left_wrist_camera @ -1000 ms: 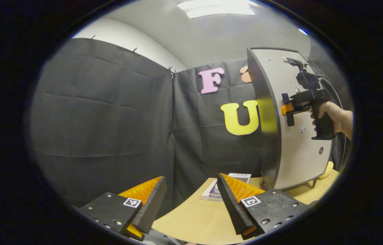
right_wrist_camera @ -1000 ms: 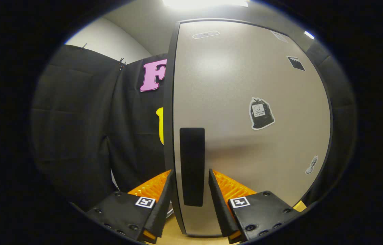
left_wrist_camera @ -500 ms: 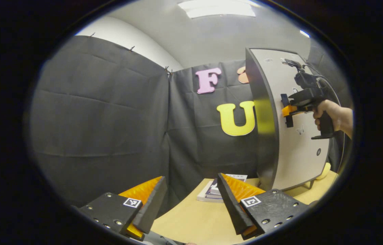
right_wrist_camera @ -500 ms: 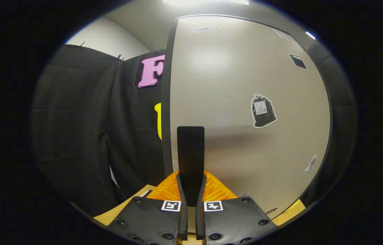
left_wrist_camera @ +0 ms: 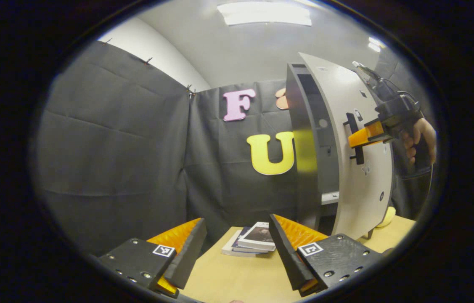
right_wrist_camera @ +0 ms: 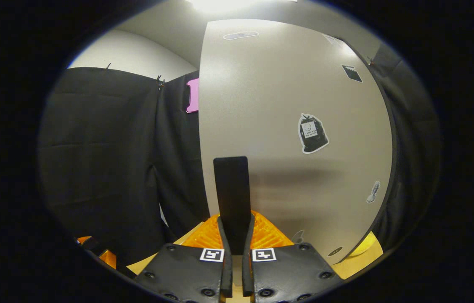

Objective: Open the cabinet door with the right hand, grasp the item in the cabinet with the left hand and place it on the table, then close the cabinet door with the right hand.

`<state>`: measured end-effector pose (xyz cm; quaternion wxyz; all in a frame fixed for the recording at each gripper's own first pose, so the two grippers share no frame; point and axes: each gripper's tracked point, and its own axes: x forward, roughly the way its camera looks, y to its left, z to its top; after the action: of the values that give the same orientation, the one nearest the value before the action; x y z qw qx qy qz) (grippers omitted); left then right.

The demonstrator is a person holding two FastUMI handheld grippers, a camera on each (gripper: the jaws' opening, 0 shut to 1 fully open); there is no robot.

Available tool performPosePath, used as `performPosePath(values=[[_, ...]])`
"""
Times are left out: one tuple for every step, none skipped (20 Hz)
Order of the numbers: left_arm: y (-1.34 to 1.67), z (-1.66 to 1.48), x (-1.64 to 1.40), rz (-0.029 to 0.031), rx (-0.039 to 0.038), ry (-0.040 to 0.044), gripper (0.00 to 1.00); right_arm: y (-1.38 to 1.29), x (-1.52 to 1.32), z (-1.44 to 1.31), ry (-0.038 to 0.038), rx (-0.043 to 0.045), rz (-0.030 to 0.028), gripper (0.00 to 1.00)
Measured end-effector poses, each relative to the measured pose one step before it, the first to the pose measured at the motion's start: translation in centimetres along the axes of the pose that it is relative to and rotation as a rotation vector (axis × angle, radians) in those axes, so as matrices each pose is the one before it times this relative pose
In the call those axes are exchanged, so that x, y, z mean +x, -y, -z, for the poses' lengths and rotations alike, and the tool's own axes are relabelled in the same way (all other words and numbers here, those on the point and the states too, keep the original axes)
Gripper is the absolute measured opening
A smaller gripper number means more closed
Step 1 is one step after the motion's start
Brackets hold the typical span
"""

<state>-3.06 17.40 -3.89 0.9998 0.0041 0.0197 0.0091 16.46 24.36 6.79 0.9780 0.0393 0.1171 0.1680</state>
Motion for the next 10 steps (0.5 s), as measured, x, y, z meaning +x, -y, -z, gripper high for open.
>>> performPosePath(values=[[0.631, -0.284, -0.176, 0.01552, -0.00182, 0.0009, 0.9, -0.183, -0.598, -0.316, -0.0051, 0.00472, -0.01358, 0.1], [0.99, -0.432, 0.034, 0.01232, 0.00017, 0.00321, 0.9, -0.038, -0.795, -0.394, -0.00148, 0.00818, -0.01516, 0.1], [1.628, -0.331, 0.477, 0.01142, 0.00078, 0.0062, 0.9, -0.215, -0.922, -0.071, -0.00538, 0.00371, -0.01433, 0.11], [1.278, -0.41, 0.426, 0.01031, -0.00077, 0.00702, 0.9, -0.161, -0.76, -0.327, -0.00211, -0.00522, -0.01424, 0.12], [1.034, 0.074, 0.214, 0.01366, -0.00176, 0.00199, 0.9, 0.197, -0.587, -0.232, -0.00562, -0.00101, -0.01417, 0.12], [1.041, -0.024, 0.227, 0.01667, 0.00036, -0.00335, 0.9, 0.025, -0.513, -0.37, -0.00535, 0.00383, -0.01473, 0.08], [0.881, -0.009, 0.145, 0.01213, 0.00311, -0.00227, 0.9, 0.072, -0.572, -0.426, -0.00295, 0.00542, -0.01366, 0.1], [1.172, -0.351, 0.302, 0.01198, 0.00459, 0.00309, 0.91, 0.178, -0.567, -0.346, 0.00077, 0.00074, -0.01169, 0.09], [1.156, -0.522, -0.044, 0.01281, 0.0039, 0.00718, 0.91, 0.157, -0.128, -0.242, 0.00183, -0.00205, -0.01069, 0.08], [1.207, -0.441, 0.066, 0.01345, 0.0041, 0.00679, 0.91, 0.179, -0.212, -0.38, 0.00332, 0.00157, -0.00914, 0.08]])
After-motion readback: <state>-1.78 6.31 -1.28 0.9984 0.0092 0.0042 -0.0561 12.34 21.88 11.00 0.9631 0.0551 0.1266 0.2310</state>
